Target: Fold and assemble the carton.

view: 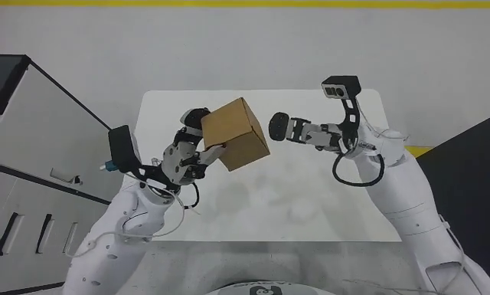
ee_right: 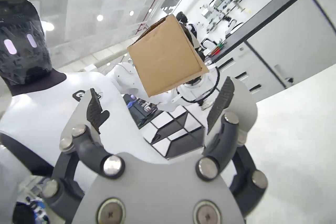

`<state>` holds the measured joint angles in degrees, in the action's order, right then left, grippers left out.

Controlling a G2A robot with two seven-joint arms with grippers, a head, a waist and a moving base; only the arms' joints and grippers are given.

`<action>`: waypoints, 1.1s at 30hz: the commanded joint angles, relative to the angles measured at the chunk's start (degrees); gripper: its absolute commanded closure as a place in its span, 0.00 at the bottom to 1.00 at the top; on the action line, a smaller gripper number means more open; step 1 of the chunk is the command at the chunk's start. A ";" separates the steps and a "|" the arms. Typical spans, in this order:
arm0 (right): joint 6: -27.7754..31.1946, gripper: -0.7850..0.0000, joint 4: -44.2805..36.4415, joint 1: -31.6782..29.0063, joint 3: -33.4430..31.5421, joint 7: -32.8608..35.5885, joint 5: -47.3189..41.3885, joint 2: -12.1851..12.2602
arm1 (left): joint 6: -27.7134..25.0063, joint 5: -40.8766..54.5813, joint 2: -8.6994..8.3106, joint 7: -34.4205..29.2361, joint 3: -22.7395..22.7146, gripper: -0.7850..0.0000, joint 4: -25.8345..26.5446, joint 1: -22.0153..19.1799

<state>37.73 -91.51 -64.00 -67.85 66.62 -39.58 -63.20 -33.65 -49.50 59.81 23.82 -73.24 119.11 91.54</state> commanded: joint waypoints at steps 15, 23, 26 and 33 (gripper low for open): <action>18.16 0.00 1.88 -0.99 0.34 -18.24 22.68 -0.78 | 6.15 3.85 1.85 8.85 4.32 1.00 -0.43 -0.39; 20.27 0.00 1.79 0.06 2.83 -27.49 30.12 -2.38 | 7.98 2.43 3.41 12.23 9.27 1.00 -2.00 -2.71; 20.27 0.00 1.77 0.90 4.94 -29.53 31.43 -3.17 | 9.11 0.03 3.97 13.67 10.68 1.00 -2.55 -3.74; 20.27 0.00 2.46 2.46 7.59 -31.83 32.02 -4.33 | 9.90 -0.66 5.04 16.17 12.88 1.00 -3.75 -4.59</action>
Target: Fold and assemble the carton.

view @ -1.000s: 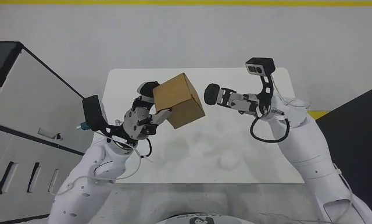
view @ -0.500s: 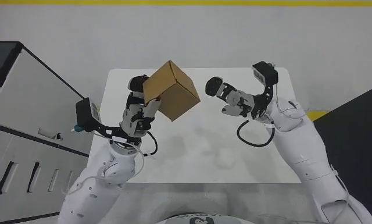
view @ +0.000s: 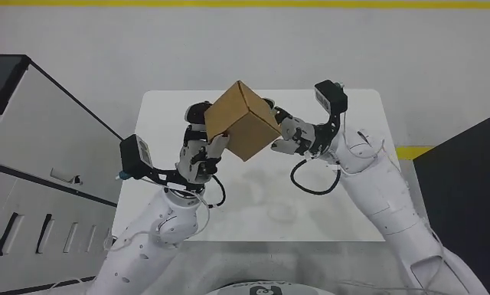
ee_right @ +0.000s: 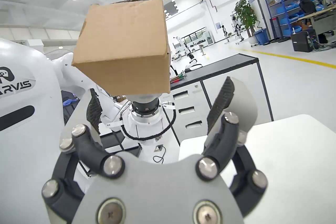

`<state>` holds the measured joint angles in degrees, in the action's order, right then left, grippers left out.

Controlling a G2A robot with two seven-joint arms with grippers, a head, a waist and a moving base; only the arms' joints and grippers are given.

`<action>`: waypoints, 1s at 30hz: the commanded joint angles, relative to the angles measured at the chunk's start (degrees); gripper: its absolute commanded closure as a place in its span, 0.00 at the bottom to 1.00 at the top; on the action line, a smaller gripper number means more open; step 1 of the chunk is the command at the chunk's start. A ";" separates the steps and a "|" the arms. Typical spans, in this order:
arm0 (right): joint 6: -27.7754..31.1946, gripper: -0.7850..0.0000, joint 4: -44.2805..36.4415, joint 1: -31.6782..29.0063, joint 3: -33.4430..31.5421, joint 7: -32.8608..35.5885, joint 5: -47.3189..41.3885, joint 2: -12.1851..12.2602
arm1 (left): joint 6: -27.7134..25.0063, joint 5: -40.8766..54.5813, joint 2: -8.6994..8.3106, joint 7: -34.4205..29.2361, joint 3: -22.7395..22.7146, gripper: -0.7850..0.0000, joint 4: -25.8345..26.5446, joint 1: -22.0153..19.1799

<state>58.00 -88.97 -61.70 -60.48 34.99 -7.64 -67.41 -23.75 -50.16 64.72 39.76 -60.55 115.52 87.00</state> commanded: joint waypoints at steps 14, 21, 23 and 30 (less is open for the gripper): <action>0.00 0.00 -3.06 -0.27 -0.04 -1.22 1.88 -1.07 | 1.47 0.44 1.64 2.82 0.48 1.00 -1.24 -0.41; 0.00 0.00 -3.08 -0.44 0.56 -2.88 2.85 -1.74 | 1.12 -0.27 2.32 2.81 1.51 1.00 -1.62 -0.36; 0.00 0.00 -2.99 -0.34 0.72 -3.40 2.79 -1.92 | 1.16 -0.40 2.51 2.93 1.68 1.00 -1.68 -0.34; 0.00 0.00 -3.33 -0.39 0.55 -5.06 2.75 -2.48 | 1.09 -1.00 3.07 2.86 2.05 1.00 -1.99 -0.10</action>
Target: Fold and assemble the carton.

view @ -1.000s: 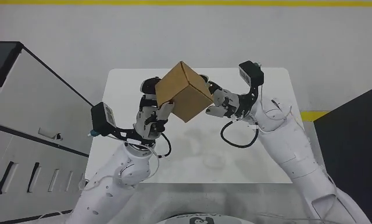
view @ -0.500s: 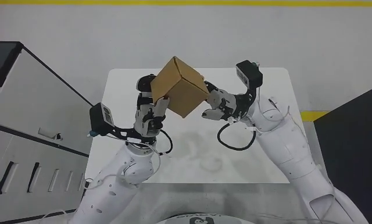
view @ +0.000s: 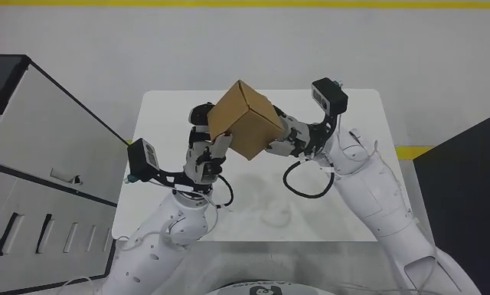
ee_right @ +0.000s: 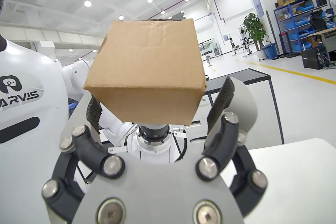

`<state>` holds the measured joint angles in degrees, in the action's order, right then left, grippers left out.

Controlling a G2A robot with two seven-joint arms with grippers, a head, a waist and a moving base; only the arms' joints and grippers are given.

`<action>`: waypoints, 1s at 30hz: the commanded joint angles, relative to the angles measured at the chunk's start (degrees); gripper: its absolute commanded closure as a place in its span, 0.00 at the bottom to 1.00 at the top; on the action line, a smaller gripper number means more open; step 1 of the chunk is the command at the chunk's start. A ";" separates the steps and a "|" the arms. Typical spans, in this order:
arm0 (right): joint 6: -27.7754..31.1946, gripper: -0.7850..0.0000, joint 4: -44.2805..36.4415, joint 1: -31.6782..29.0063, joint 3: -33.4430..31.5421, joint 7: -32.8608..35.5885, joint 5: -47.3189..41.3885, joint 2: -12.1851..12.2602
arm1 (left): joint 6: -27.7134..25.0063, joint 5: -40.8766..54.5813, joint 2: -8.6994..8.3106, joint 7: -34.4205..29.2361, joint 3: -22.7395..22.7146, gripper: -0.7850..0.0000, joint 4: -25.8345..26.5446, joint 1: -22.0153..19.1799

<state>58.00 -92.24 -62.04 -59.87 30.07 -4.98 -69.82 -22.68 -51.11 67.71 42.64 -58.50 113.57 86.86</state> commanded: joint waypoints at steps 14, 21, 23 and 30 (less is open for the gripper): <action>0.00 0.43 -0.16 -0.48 -0.49 -0.31 0.57 -0.64 | 0.02 -1.09 0.99 -0.01 -0.49 1.00 -0.36 0.54; 0.00 0.75 0.12 -0.57 -0.70 0.04 0.47 -0.80 | 0.17 -1.30 1.43 0.23 -0.92 1.00 -0.47 0.77; 0.00 0.84 0.17 -0.56 -0.75 0.16 0.46 -0.85 | 0.08 -1.36 1.53 0.17 -1.02 1.00 -0.46 0.84; 0.00 1.00 0.30 -0.56 -0.94 0.73 -0.05 -0.98 | -0.22 -1.67 1.88 -0.18 -1.40 0.45 -0.35 1.15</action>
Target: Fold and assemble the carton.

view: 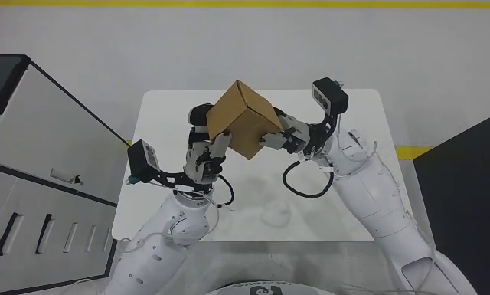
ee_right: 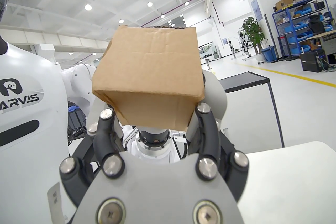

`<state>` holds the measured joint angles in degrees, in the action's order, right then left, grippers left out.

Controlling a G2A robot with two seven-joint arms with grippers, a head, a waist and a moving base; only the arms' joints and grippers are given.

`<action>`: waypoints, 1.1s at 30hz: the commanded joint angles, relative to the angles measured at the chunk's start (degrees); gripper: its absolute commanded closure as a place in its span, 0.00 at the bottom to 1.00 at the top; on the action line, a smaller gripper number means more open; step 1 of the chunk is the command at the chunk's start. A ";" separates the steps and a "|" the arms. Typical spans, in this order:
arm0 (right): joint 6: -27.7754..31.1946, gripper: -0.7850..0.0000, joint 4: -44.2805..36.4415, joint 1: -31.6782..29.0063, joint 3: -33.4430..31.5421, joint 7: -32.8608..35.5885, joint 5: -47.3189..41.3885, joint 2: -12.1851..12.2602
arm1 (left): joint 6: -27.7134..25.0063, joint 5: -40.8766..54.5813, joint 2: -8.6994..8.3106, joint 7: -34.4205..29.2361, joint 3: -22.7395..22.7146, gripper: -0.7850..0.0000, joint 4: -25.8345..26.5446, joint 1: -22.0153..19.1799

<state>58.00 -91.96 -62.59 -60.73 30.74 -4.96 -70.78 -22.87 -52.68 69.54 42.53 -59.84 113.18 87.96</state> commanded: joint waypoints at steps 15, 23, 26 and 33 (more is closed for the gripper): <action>0.00 1.00 0.45 -1.07 -3.91 2.32 -2.57 0.37 | -2.77 1.93 0.30 -1.65 -3.40 0.00 1.69 1.70; 0.00 1.00 1.24 -2.09 -6.77 3.38 -3.92 0.75 | -5.90 2.27 -0.13 -4.84 -5.98 0.00 1.58 2.86; 0.00 1.00 1.24 -2.09 -6.77 3.38 -3.92 0.75 | -5.90 2.27 -0.13 -4.84 -5.98 0.00 1.58 2.86; 0.00 1.00 -2.25 -2.68 -9.75 5.46 1.51 1.56 | -8.24 0.33 -0.75 -8.02 -12.12 0.00 3.28 1.92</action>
<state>57.99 -93.31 -65.26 -69.63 35.27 -4.44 -69.47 -30.02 -51.86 69.02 35.31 -70.07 116.25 89.69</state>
